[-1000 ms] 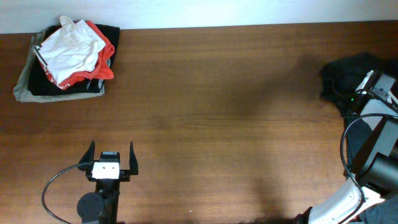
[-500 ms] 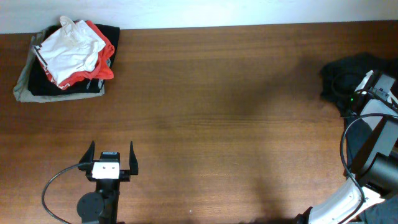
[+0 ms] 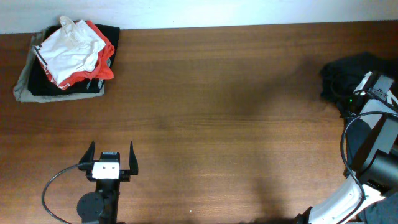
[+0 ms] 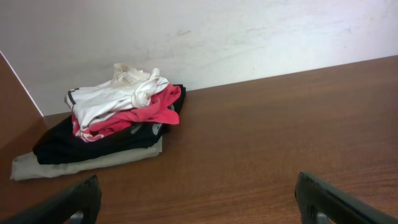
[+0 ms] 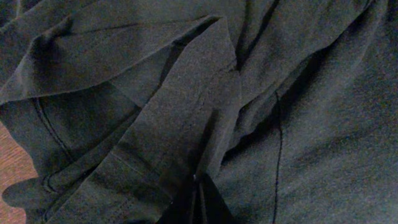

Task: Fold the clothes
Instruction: 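Drag the T-shirt with the right gripper leftward onto the table center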

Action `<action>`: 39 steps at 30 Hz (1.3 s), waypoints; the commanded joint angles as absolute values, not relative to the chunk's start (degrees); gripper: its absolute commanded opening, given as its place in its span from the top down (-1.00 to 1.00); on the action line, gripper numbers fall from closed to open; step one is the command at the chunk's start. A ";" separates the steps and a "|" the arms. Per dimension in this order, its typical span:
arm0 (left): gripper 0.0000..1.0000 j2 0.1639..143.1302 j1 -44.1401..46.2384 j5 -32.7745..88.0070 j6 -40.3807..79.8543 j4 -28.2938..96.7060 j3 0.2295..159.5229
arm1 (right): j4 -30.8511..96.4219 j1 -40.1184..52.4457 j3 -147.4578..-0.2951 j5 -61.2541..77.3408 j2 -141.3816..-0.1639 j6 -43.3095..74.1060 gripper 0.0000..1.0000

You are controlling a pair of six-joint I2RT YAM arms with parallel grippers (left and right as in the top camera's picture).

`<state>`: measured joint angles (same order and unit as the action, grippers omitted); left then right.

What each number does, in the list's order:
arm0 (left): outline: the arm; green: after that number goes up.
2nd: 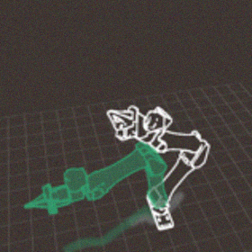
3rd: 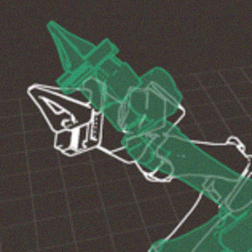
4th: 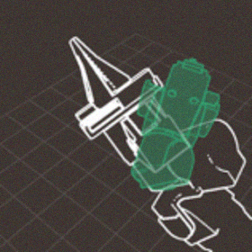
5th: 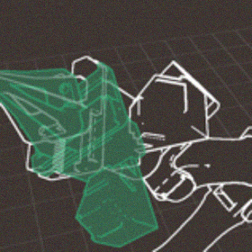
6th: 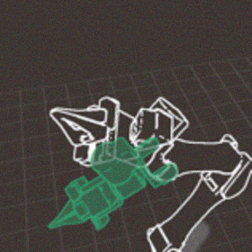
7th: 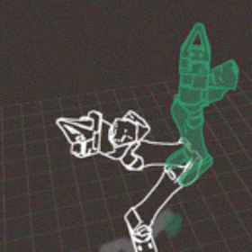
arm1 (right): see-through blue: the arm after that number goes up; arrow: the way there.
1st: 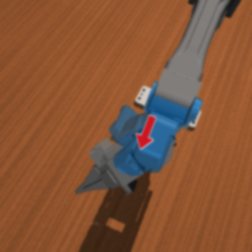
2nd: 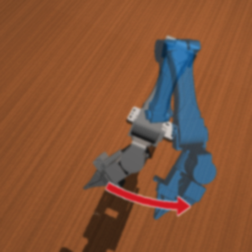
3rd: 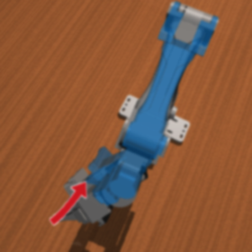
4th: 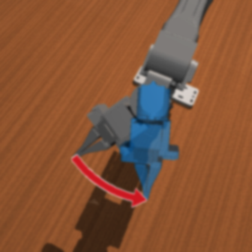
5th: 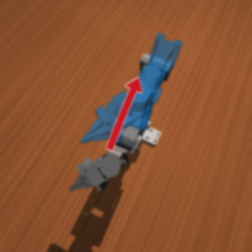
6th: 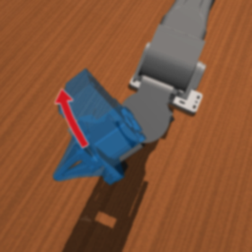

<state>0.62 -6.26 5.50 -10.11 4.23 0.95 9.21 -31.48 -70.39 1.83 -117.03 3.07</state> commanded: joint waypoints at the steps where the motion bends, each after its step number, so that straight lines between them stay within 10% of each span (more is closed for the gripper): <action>1: -0.98 0.36 -6.55 5.06 -10.83 4.14 0.49 | 9.63 -31.51 -71.59 2.87 -113.10 3.42 0.92; 11: -0.98 0.36 -6.55 5.06 -10.83 4.14 0.49 | 9.34 -25.43 -71.59 19.35 -104.77 5.43 0.92; 33: -0.99 0.36 -6.55 5.06 -10.83 4.14 0.49 | 3.44 38.00 -72.29 10.26 -106.43 15.40 0.91; 39: -0.99 0.36 -6.55 5.06 -10.83 4.14 0.49 | 8.86 38.37 -78.06 11.33 -106.43 14.46 0.28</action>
